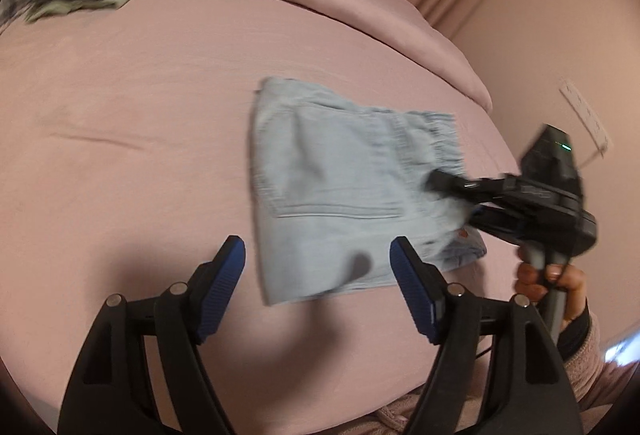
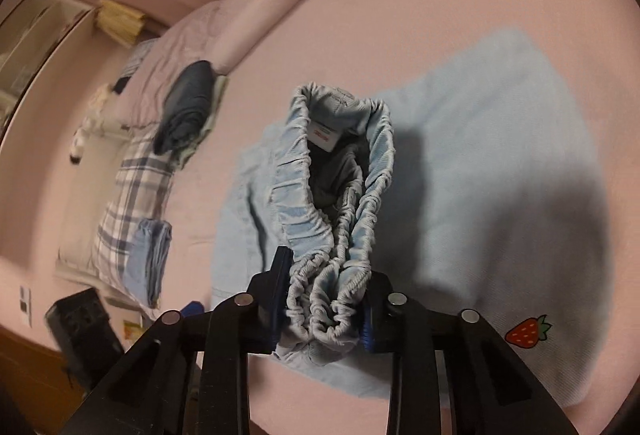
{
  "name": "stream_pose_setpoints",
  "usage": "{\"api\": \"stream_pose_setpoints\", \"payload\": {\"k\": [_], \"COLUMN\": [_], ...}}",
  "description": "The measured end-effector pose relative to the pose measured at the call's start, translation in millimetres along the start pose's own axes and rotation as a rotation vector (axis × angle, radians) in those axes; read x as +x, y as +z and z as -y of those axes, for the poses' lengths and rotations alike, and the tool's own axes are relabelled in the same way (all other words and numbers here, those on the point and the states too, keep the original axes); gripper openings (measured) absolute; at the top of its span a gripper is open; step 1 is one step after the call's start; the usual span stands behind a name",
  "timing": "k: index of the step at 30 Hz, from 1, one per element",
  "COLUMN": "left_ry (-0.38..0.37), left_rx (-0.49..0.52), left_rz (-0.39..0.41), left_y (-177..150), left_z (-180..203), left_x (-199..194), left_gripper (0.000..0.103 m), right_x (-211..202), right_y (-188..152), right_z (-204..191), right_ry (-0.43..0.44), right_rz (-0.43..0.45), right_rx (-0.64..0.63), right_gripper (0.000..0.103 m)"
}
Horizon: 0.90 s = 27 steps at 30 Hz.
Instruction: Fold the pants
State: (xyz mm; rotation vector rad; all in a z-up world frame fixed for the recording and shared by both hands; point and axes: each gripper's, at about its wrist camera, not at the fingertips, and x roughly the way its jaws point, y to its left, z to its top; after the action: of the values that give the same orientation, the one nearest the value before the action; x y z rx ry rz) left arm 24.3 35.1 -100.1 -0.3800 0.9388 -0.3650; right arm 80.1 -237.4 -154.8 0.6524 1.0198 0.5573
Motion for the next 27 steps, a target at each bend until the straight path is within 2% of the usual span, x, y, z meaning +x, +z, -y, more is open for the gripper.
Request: {"api": "stream_pose_setpoints", "payload": {"k": [4,9,12,16,20,24,25,27], "left_ry": [0.0,-0.002,0.0,0.007,0.005,0.02,0.024,0.032], "left_rx": [-0.041,-0.038,-0.014,0.009,0.054,0.093,0.101,0.12], "left_rz": [0.006,-0.004,-0.018,-0.032,-0.031,-0.037,-0.034,-0.021], "left_y": [0,-1,3,18,29,41,43,52], "left_z": [-6,-9,-2,7,22,25,28,31], "left_x": [-2,-2,5,17,24,35,34,36], "left_gripper": [0.075,0.075,0.075,0.075,0.075,0.075,0.075,0.075], "right_x": [-37,-57,-51,-36,-37,-42,-46,-61], "right_y": [8,6,3,1,3,6,6,5], "right_z": [-2,18,39,75,80,77,74,57], "right_ry": [0.019,-0.014,-0.053,-0.061,-0.047,-0.086,-0.112,-0.219], "right_rz": [0.088,0.126,0.111,0.064,0.073,0.039,0.044,0.092], "right_rx": [-0.037,0.006,0.051,0.155,0.15,0.129,0.118,0.04], "right_gripper": [0.03,0.03,0.03,0.03,0.03,0.031,0.039,0.045]}}
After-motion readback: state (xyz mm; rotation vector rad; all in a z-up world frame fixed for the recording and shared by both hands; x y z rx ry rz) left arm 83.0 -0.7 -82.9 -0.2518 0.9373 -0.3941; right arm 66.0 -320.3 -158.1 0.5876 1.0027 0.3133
